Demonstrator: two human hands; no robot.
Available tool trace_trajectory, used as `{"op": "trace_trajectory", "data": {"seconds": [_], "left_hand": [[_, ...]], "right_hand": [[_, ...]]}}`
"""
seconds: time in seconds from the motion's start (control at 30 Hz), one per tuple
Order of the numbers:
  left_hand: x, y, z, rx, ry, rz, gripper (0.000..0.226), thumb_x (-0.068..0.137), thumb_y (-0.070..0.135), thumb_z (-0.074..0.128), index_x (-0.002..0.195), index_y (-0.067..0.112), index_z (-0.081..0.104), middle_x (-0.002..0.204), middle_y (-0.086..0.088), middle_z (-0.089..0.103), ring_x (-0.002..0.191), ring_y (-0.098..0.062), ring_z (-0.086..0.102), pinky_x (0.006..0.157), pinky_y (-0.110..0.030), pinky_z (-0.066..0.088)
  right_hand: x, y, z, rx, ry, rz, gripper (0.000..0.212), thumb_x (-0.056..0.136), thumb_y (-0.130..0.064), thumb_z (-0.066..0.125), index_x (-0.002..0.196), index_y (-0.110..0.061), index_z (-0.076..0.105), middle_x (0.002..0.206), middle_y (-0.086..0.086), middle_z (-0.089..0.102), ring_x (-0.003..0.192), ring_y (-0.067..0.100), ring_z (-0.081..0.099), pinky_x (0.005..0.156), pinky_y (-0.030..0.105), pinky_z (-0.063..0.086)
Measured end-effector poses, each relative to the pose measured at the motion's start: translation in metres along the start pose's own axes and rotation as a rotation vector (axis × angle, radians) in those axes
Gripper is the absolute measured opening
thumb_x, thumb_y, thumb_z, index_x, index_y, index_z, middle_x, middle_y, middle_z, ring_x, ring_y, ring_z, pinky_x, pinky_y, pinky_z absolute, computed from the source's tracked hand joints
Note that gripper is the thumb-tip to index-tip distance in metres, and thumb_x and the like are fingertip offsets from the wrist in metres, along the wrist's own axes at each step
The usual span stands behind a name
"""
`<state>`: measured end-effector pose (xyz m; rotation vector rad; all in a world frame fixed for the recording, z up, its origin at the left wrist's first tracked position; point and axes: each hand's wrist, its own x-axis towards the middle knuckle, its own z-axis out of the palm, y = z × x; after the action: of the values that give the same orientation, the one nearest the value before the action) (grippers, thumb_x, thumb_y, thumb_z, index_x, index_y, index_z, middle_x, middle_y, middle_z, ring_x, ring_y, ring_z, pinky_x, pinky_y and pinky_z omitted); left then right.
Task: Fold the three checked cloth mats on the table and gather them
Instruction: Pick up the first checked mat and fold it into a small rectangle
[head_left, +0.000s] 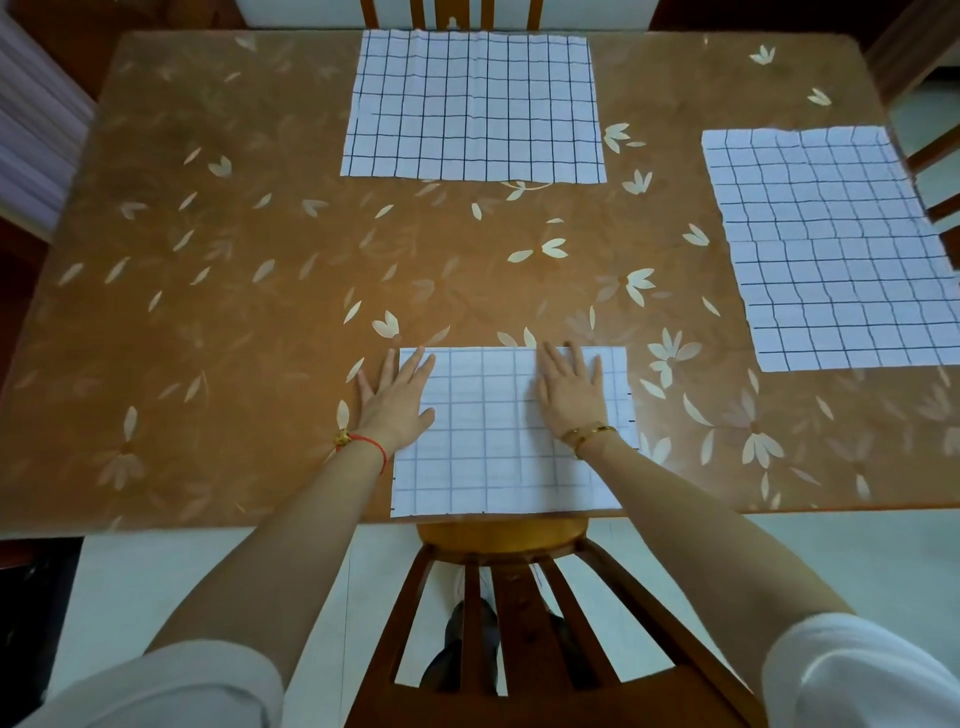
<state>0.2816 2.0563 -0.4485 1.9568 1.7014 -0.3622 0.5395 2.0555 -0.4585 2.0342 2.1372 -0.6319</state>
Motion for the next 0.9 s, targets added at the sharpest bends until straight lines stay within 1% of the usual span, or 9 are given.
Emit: {"op": "trace_trajectory", "data": {"seconds": [0.13,0.27,0.33,0.4,0.47,0.53,0.7,0.83,0.9], "left_hand": [[0.001,0.000,0.000,-0.006,-0.011,-0.018,0.077,0.099,0.036,0.050,0.157,0.033,-0.001,0.163,0.014,-0.015,0.151,-0.029,-0.016,0.117,-0.066,-0.001],[-0.001,0.006,-0.001,-0.027,0.016,-0.035,0.076,0.098,0.032,0.051,0.158,0.030,0.004,0.164,0.011,-0.011,0.151,-0.030,-0.011,0.118,-0.063,0.001],[-0.004,0.009,0.000,-0.058,0.060,-0.056,0.075,0.096,0.029,0.054,0.157,0.028,0.010,0.165,0.007,-0.005,0.152,-0.030,-0.004,0.119,-0.059,0.007],[-0.008,0.013,0.003,-0.143,0.147,-0.104,0.075,0.094,0.027,0.059,0.157,0.026,0.017,0.165,0.003,0.005,0.149,-0.030,0.009,0.118,-0.055,0.021],[-0.013,0.017,0.005,-0.252,0.274,-0.179,0.074,0.091,0.026,0.064,0.153,0.022,0.026,0.159,-0.003,0.022,0.142,-0.031,0.024,0.109,-0.050,0.037],[-0.015,0.018,0.006,-0.359,0.356,-0.274,0.069,0.088,0.026,0.067,0.148,0.018,0.035,0.147,-0.007,0.036,0.135,-0.031,0.032,0.104,-0.046,0.042],[-0.007,0.012,0.005,-0.588,0.379,-0.379,0.056,0.082,0.023,0.071,0.133,0.014,0.050,0.128,-0.015,0.052,0.126,-0.035,0.045,0.105,-0.048,0.040],[0.006,0.004,-0.001,-0.487,0.366,-0.329,0.065,0.086,0.023,0.068,0.144,0.017,0.042,0.128,-0.018,0.050,0.125,-0.037,0.043,0.109,-0.043,0.034],[0.015,0.001,-0.004,-0.440,0.356,-0.287,0.057,0.089,0.022,0.064,0.142,0.020,0.045,0.128,-0.017,0.048,0.123,-0.037,0.044,0.106,-0.042,0.035]], "right_hand": [[-0.015,0.062,-0.002,0.041,0.080,0.242,0.055,0.103,-0.030,0.019,0.156,-0.019,0.013,0.164,-0.004,0.010,0.151,0.028,-0.003,0.119,0.057,0.000],[-0.020,0.084,-0.013,0.067,0.081,0.290,0.054,0.103,-0.032,0.018,0.156,-0.023,0.012,0.164,-0.008,0.004,0.151,0.026,-0.009,0.118,0.054,-0.008],[-0.018,0.077,-0.018,0.071,0.127,0.270,0.055,0.102,-0.032,0.024,0.155,-0.021,0.017,0.164,-0.003,0.009,0.151,0.028,-0.004,0.118,0.052,-0.005],[-0.017,0.060,-0.022,0.094,0.196,0.181,0.054,0.097,-0.027,0.035,0.150,-0.016,0.032,0.158,0.008,0.027,0.147,0.035,0.017,0.118,0.054,0.012],[-0.016,0.040,-0.022,0.112,0.258,0.044,0.052,0.087,-0.025,0.044,0.136,-0.012,0.050,0.139,0.015,0.048,0.127,0.040,0.042,0.104,0.056,0.037],[-0.016,0.021,-0.019,0.113,0.264,-0.050,0.044,0.086,-0.023,0.052,0.128,-0.011,0.057,0.123,0.015,0.055,0.107,0.037,0.051,0.087,0.049,0.047],[-0.015,-0.021,-0.011,0.068,0.069,-0.120,0.049,0.090,-0.023,0.052,0.138,-0.016,0.048,0.119,0.013,0.050,0.105,0.032,0.047,0.081,0.039,0.042],[-0.014,-0.031,-0.005,0.031,-0.005,-0.080,0.054,0.091,-0.021,0.050,0.143,-0.018,0.039,0.124,0.012,0.046,0.109,0.031,0.045,0.085,0.038,0.043],[-0.014,-0.030,-0.004,0.040,-0.016,-0.075,0.054,0.091,-0.021,0.050,0.144,-0.017,0.038,0.125,0.013,0.045,0.110,0.031,0.045,0.085,0.038,0.044]]}}
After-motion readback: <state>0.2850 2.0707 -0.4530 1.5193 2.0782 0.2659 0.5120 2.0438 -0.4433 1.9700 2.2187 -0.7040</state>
